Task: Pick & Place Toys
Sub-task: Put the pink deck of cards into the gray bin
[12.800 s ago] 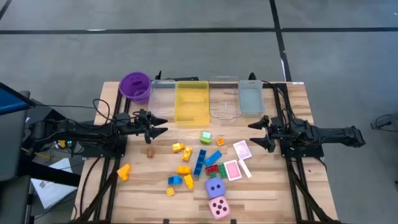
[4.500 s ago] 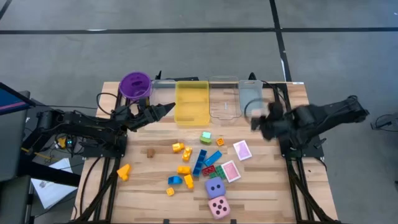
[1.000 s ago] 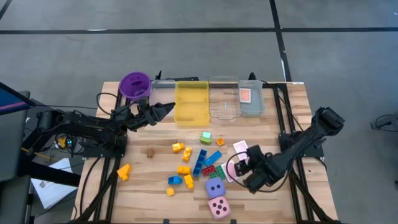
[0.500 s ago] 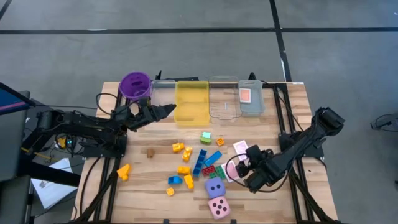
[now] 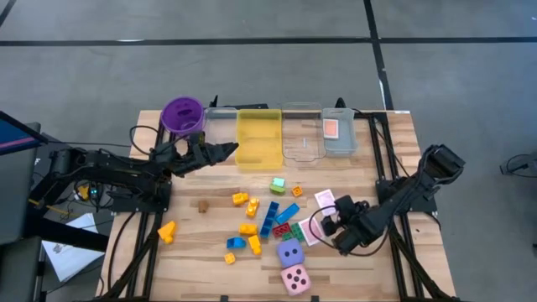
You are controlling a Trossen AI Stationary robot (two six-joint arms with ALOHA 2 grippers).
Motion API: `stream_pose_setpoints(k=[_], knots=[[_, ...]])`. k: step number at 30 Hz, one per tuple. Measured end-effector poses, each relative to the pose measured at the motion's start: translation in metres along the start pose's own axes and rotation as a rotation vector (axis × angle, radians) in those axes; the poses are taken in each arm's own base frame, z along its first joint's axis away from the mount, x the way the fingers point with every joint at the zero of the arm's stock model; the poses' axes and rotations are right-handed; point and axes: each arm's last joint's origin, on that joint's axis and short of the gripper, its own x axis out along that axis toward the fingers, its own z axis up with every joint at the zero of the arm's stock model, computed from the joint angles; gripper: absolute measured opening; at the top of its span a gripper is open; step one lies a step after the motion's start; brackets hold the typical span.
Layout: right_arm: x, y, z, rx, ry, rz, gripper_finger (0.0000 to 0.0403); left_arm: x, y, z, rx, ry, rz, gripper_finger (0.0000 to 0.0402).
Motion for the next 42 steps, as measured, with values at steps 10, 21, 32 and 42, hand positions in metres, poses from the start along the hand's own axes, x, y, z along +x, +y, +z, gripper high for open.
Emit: stream_pose_setpoints(k=[10,21,32,42], knots=[[0.017,0.0,0.007,0.051,-0.029,0.037,0.0399,0.0,0.0,0.0,0.001,0.0,0.0,0.0278],[0.029,0.004,0.027,0.049,-0.009,0.003,0.0399,0.0,0.0,0.0,0.001,-0.001,0.0,0.0278],[0.052,0.01,0.026,-0.043,0.081,-0.054,0.0399,-0.001,-0.002,-0.004,-0.006,0.018,-0.007,0.0278],[0.045,0.024,0.023,0.031,0.077,-0.088,0.0363,-0.002,-0.005,-0.011,-0.018,0.051,-0.019,0.0278]])
